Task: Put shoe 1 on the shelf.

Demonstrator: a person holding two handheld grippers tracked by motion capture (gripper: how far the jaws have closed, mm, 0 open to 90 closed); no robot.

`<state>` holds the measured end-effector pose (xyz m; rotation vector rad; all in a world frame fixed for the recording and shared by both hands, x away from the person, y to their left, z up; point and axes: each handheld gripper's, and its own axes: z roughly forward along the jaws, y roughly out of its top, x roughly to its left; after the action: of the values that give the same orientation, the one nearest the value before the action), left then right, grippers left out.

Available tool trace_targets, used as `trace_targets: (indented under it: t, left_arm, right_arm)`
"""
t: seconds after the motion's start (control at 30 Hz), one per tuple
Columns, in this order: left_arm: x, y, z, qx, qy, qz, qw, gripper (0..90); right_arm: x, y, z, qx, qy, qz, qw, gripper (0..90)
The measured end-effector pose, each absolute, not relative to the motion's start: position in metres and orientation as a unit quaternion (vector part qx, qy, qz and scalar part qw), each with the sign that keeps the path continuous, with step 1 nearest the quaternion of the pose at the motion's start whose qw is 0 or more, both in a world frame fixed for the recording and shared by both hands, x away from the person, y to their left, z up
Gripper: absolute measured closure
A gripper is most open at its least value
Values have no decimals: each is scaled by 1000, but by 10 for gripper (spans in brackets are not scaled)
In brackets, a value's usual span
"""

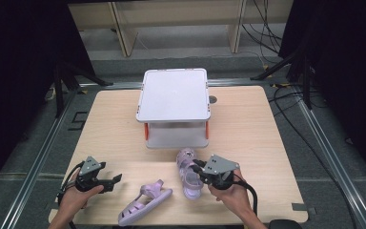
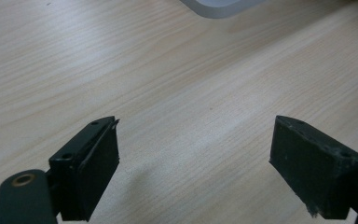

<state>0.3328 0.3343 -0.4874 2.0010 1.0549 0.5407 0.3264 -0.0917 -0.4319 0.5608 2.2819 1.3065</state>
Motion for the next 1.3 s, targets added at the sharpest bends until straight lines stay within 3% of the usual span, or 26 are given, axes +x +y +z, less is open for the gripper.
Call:
trace_targets:
  t: [0.5, 0.9, 1.3]
  left_arm:
    - [333, 335, -488, 786, 423, 212, 398, 149]
    - [334, 337, -487, 793, 414, 217, 390, 149]
    - [334, 337, -487, 792, 416, 216, 391, 149]
  right_arm:
    - [337, -108, -375, 203, 806, 494, 255, 782]
    - [341, -98, -338, 183, 801, 509, 256, 783]
    - [368, -74, -301, 180, 786, 528, 266, 784]
